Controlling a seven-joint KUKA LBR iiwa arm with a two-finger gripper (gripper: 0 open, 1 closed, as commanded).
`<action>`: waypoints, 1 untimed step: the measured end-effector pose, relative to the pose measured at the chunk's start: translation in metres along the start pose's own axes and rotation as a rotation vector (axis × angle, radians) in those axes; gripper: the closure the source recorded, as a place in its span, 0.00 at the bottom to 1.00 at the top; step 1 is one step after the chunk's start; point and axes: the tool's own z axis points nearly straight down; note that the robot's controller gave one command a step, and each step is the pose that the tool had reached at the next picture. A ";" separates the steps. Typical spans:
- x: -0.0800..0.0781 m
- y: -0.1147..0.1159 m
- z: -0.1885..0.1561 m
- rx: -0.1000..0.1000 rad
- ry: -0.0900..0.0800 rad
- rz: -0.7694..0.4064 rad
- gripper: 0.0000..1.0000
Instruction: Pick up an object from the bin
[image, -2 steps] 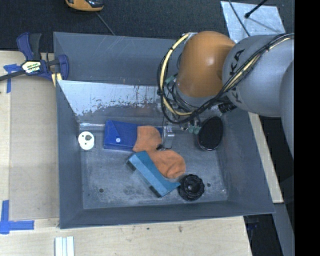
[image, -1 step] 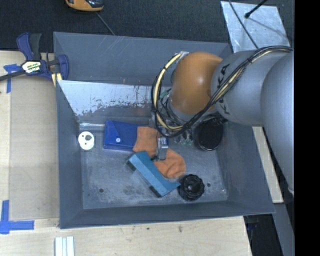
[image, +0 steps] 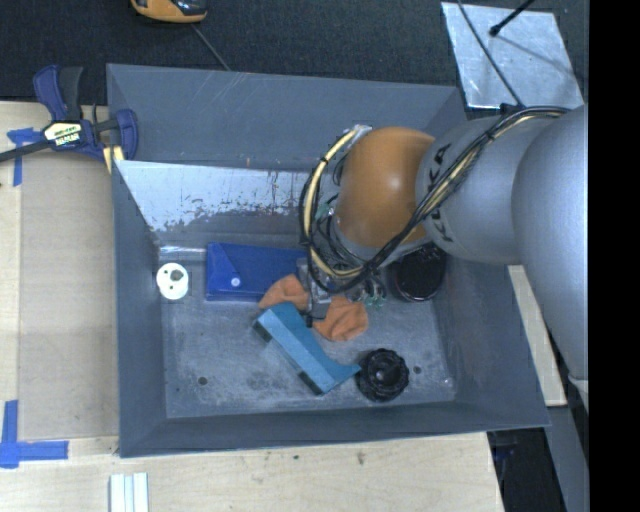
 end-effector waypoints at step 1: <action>0.000 0.000 0.000 0.000 0.000 0.000 1.00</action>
Offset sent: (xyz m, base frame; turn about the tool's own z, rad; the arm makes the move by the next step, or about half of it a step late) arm -0.0352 0.0068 0.1504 0.0369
